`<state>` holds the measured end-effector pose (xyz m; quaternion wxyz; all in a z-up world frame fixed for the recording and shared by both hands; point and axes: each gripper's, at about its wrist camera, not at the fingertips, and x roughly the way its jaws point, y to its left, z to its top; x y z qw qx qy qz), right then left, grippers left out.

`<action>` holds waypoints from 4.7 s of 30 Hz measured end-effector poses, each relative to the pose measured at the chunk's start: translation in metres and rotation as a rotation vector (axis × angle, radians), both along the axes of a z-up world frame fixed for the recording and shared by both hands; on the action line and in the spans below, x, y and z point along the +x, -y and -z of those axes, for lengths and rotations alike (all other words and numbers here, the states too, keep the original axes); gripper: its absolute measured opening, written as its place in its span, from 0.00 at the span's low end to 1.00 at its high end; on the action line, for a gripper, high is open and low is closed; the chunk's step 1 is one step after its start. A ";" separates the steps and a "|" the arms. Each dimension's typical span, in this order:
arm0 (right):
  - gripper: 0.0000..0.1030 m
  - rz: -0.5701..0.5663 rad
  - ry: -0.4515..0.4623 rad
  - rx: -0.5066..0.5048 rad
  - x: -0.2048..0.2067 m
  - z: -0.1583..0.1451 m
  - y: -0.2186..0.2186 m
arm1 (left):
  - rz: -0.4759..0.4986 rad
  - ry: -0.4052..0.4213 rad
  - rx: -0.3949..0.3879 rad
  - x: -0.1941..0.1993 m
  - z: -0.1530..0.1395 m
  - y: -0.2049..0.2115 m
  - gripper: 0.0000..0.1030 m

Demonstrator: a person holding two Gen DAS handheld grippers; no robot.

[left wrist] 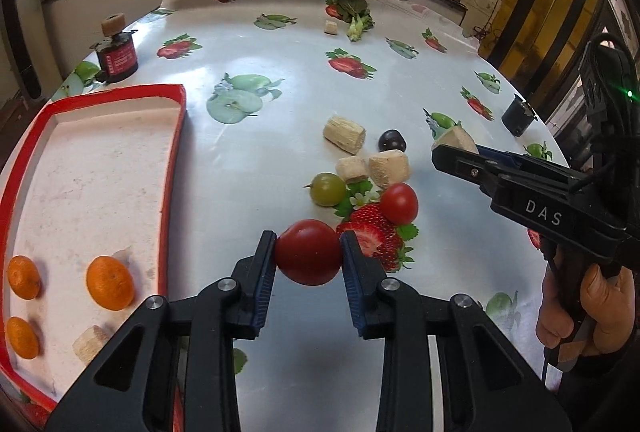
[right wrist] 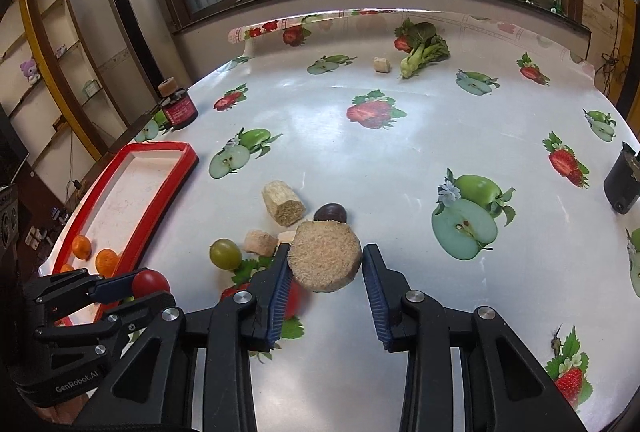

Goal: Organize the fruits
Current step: 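Close left tool on a red tomato while right tool grasps the round cork disc, then carry the tomato in left tool and cork disc in right tool over the tray, then open left tool to drop the tomato while right tool drops the cork disc in the tray, then move both open tools back from the tray toward the table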

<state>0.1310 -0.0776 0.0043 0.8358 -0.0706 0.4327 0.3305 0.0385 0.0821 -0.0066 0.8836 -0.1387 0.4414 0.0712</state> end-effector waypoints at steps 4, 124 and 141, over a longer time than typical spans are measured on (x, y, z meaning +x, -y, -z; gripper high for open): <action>0.35 -0.031 0.002 0.004 -0.011 -0.003 -0.012 | -0.030 0.016 0.013 -0.010 -0.007 -0.011 0.29; 0.48 -0.284 -0.012 0.008 -0.083 -0.012 -0.127 | -0.309 -0.064 0.020 -0.073 -0.002 -0.133 0.49; 0.48 -0.128 -0.027 -0.005 -0.056 -0.002 -0.038 | -0.179 -0.088 0.007 -0.043 0.006 -0.067 0.49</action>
